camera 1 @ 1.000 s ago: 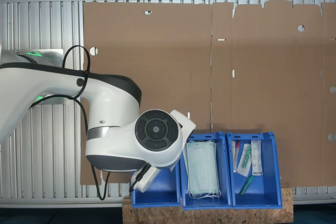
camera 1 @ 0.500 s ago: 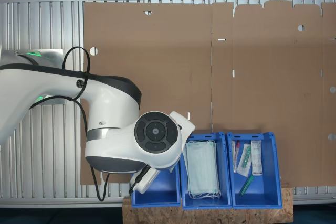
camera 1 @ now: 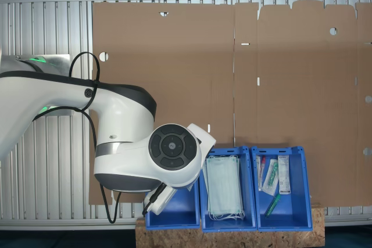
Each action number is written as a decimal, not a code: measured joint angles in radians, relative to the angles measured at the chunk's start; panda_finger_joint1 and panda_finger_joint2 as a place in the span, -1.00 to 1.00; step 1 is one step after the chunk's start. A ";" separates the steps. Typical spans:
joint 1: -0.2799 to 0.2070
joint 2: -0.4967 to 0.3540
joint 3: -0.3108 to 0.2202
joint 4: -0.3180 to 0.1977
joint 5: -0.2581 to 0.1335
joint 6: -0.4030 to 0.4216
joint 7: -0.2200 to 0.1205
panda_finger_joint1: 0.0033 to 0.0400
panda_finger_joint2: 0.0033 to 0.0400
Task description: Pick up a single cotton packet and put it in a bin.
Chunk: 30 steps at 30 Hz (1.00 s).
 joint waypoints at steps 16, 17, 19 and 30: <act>0.000 0.000 0.000 0.000 0.000 0.000 -0.007 0.06 0.06; 0.000 0.000 0.000 0.000 0.000 0.000 -0.008 0.06 0.06; 0.000 0.000 0.000 0.000 0.000 0.000 -0.010 0.06 0.06; 0.000 0.000 0.000 0.000 0.000 0.000 -0.012 0.99 0.99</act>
